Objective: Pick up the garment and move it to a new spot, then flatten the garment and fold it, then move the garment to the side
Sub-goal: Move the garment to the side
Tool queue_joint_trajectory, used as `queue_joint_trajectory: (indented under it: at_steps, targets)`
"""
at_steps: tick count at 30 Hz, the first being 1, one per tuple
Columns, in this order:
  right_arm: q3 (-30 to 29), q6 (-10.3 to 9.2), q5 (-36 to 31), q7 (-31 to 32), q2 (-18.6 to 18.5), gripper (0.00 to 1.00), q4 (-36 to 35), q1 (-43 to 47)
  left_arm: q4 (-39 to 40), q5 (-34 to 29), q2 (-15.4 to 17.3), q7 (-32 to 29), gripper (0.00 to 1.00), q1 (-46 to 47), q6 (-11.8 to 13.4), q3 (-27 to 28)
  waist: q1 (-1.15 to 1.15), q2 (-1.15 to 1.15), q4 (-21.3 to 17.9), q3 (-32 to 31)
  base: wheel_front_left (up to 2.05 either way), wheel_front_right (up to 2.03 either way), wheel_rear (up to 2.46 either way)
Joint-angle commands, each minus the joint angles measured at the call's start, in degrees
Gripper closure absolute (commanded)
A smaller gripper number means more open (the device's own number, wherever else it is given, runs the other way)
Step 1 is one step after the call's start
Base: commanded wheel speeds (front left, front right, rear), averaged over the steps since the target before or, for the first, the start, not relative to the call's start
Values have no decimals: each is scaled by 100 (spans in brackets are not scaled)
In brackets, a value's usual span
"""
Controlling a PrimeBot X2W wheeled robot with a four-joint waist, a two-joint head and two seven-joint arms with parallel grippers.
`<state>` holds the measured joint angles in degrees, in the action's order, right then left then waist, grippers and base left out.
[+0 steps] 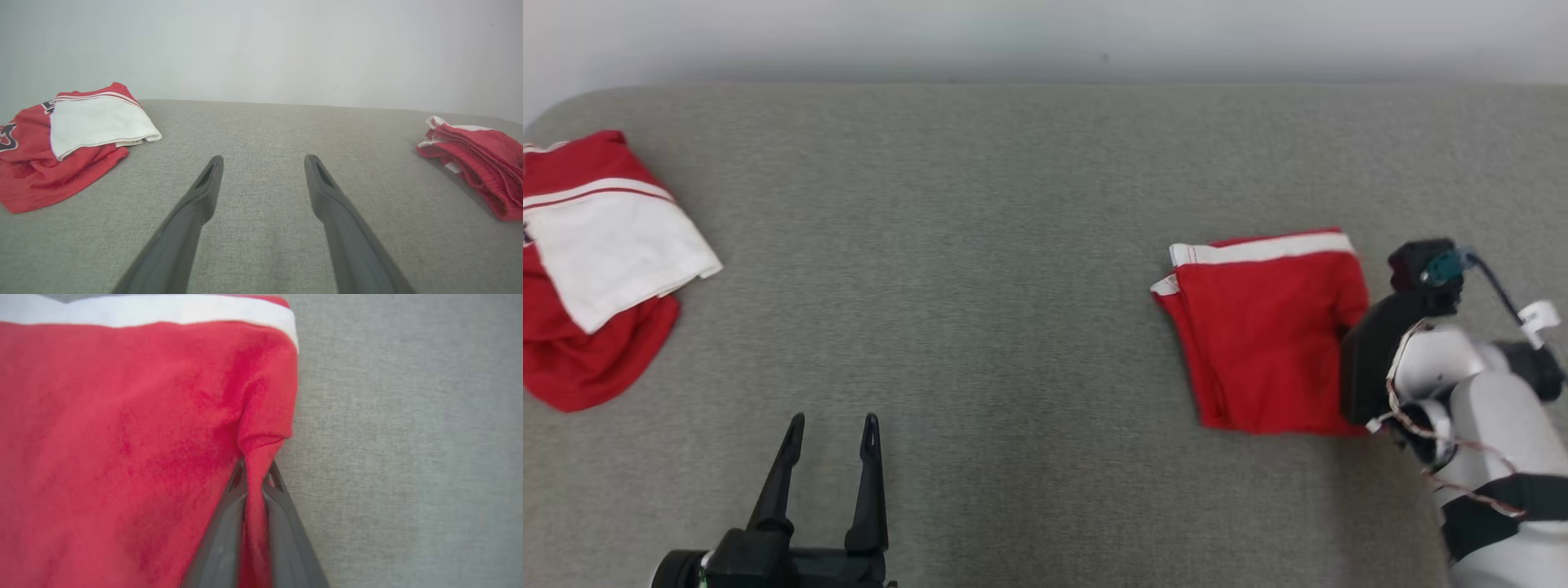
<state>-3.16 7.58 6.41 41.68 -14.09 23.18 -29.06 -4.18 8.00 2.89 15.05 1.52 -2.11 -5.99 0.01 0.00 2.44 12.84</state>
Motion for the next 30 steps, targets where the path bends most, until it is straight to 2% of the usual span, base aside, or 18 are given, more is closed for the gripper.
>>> queue_joint_trajectory:
  at_steps: [1, 7, 14, 22, 30]
  targets:
    - [138, -12, 58, -80, -188, 100, -53, -171, 78, -87, -2, 19, 0, 115, -42, -12, -1, 0, -412, 365, 0, 0, 0]
    - [821, -13, 293, -628, -1130, 100, -136, -687, 465, -287, 138, 19, 0, 554, -215, -34, -1, 0, -948, 1039, 0, 0, 0]
    - [1087, -12, 382, -1319, -1942, 100, 395, -1309, 953, -533, 393, 19, 0, 1076, -343, -228, -1, 0, -1363, 1689, 0, 0, 0]
    - [789, -13, 182, -2201, -2461, 100, 942, -1686, 1279, -667, 544, -44, 0, 1265, -379, -418, -1, 0, -1624, 2175, 0, 0, 0]
    - [612, -13, -160, -2997, -2533, 100, 1270, -1999, 1419, -657, 671, -164, 0, 1240, -367, -403, -1, 0, -1780, 2312, 0, 0, 0]
